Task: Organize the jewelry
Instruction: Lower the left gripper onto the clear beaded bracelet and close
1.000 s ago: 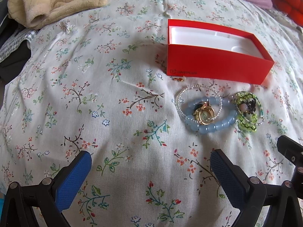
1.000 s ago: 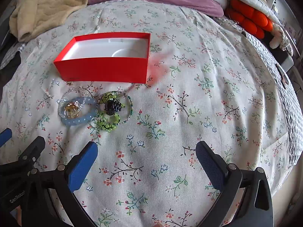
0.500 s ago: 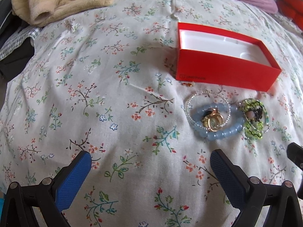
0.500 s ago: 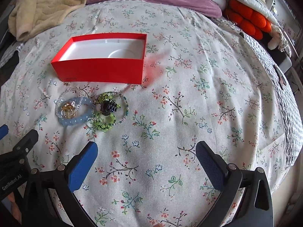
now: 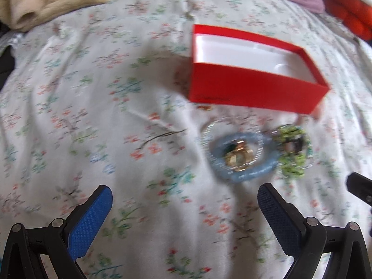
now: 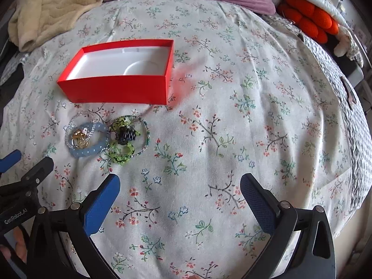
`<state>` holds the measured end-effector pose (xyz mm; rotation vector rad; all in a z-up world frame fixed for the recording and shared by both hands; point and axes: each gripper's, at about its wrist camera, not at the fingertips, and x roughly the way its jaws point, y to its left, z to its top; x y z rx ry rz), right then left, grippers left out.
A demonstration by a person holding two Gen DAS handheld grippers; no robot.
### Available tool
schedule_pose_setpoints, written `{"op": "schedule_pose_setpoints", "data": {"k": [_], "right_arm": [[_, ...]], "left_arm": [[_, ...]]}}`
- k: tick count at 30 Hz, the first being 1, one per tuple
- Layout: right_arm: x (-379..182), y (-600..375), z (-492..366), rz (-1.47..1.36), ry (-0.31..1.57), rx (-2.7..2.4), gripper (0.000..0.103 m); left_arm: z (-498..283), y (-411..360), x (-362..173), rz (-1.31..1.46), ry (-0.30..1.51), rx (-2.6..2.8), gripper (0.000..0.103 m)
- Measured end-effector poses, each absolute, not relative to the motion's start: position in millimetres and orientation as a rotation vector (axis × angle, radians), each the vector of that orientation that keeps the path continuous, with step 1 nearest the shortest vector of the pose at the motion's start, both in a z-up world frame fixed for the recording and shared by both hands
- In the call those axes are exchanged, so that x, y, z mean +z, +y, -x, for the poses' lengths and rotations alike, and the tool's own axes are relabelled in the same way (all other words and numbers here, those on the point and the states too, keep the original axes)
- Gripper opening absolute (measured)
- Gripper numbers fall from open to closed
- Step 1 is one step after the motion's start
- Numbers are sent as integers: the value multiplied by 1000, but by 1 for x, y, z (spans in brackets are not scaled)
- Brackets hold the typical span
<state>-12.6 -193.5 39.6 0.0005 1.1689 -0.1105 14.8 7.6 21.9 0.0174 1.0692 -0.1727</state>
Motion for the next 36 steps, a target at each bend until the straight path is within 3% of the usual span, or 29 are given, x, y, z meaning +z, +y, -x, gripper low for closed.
{"op": "schedule_pose_setpoints", "data": {"k": [12, 16, 22, 27, 29, 36], "right_arm": [[49, -205, -7, -31, 1194, 16, 103], [42, -204, -8, -15, 1210, 50, 103], [37, -208, -11, -7, 1243, 54, 103], [33, -209, -9, -18, 1257, 63, 103], [31, -211, -9, -22, 1259, 61, 103], [28, -214, -8, -23, 1255, 56, 103]], "left_arm": [[-34, -23, 0, -58, 979, -387, 100], [-40, -22, -14, -89, 980, -377, 90], [-45, -24, -16, -91, 954, -410, 86], [-47, -27, -18, -85, 947, -420, 74], [-48, -28, -19, -94, 946, -412, 65], [-45, -27, -16, -111, 930, -402, 56]]}}
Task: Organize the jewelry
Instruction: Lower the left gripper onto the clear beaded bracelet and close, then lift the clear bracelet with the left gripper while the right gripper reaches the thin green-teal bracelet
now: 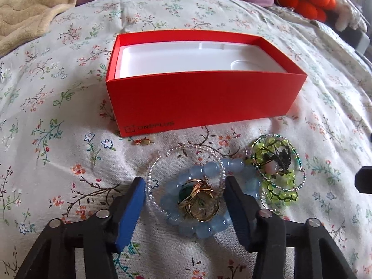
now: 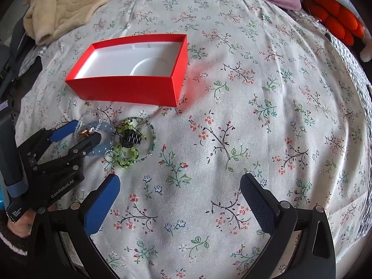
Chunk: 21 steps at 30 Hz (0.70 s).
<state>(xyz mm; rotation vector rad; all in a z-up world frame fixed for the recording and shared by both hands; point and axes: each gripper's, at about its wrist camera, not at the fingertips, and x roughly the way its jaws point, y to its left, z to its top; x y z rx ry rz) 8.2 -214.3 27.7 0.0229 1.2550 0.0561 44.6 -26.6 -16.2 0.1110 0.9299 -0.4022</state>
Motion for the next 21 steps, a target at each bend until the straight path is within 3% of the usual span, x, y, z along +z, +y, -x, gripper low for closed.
{"op": "schedule_pose_setpoints", "data": {"k": [8, 10, 15, 19, 21], "right_arm": [[29, -216, -12, -39, 1236, 60, 103], [27, -215, -13, -40, 1237, 65, 103], [19, -207, -14, -44, 1233, 99, 103], [8, -194, -15, -31, 1214, 166, 103], [4, -189, -17, -21, 1204, 185, 98]], "left_arm": [[-36, -27, -5, -109, 901, -412, 53], [-33, -26, -1, -109, 894, -413, 43], [-30, -19, 3, -112, 889, -407, 42], [-30, -12, 1, -87, 914, -428, 52], [-30, -7, -1, -80, 930, -430, 57]]}}
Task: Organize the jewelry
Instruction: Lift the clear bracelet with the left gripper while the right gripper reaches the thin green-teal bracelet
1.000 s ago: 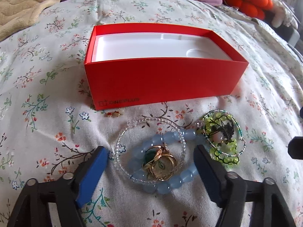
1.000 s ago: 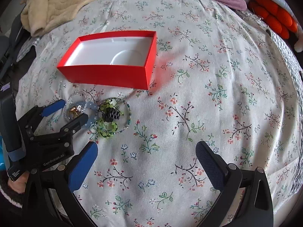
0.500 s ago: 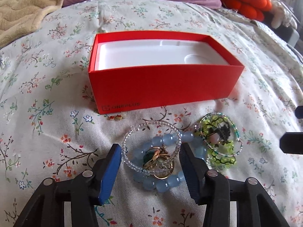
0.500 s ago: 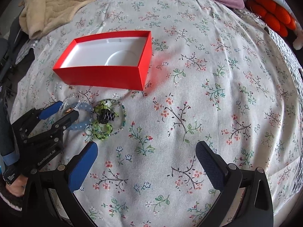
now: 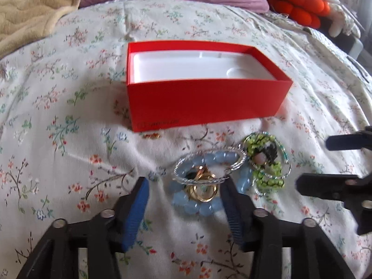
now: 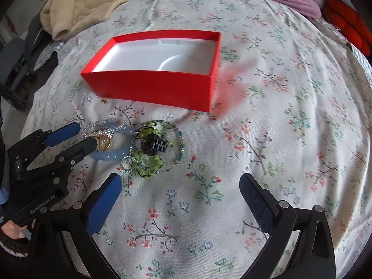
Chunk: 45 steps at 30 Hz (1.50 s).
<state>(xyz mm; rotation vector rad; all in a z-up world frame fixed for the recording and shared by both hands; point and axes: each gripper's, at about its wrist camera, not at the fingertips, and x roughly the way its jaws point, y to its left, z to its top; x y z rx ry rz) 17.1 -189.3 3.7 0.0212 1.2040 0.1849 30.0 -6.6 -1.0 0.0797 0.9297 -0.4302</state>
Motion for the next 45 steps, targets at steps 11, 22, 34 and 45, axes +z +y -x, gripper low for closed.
{"op": "schedule_pose_setpoints", "data": {"k": [11, 22, 34, 45], "right_arm": [[-13, -166, -34, 26, 1170, 264, 79], [-14, -159, -37, 50, 1155, 288, 44], [6, -186, -27, 24, 1114, 260, 38], [4, -210, -27, -64, 1142, 225, 40]], "left_arm": [[-23, 18, -3, -47, 961, -421, 67], [-24, 9, -7, -61, 985, -481, 72], [-44, -25, -17, -72, 1018, -506, 73], [-53, -30, -19, -50, 1011, -480, 72]]}}
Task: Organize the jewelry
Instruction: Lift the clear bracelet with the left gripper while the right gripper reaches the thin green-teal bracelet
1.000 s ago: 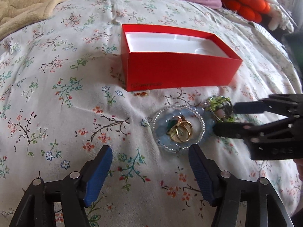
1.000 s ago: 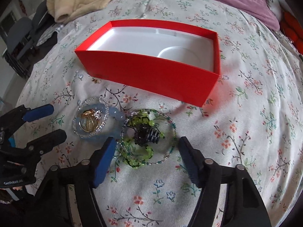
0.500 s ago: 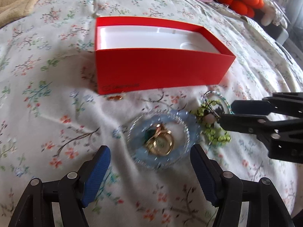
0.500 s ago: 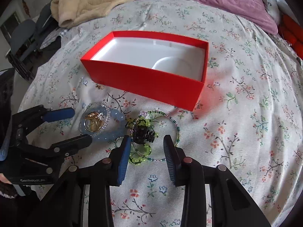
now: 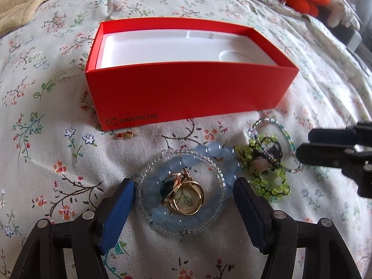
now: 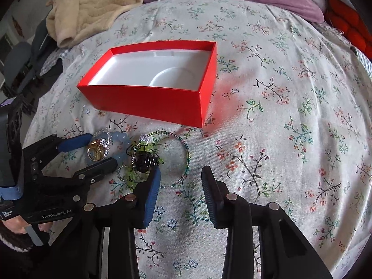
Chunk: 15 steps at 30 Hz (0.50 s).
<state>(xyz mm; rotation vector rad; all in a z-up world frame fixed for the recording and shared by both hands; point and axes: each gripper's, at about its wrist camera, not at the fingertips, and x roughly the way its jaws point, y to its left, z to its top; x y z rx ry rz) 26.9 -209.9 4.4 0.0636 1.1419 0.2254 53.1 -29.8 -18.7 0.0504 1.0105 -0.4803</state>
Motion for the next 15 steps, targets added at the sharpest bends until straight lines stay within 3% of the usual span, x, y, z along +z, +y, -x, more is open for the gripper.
{"op": "schedule_pose_setpoints", "data": {"k": [10, 15], "right_arm": [[0, -209, -31, -106, 1166, 231, 52], [-5, -200, -35, -94, 1176, 245, 62]], "left_arm": [[-54, -28, -17, -16, 1003, -462, 55], [-51, -26, -13, -35, 993, -465, 55]]}}
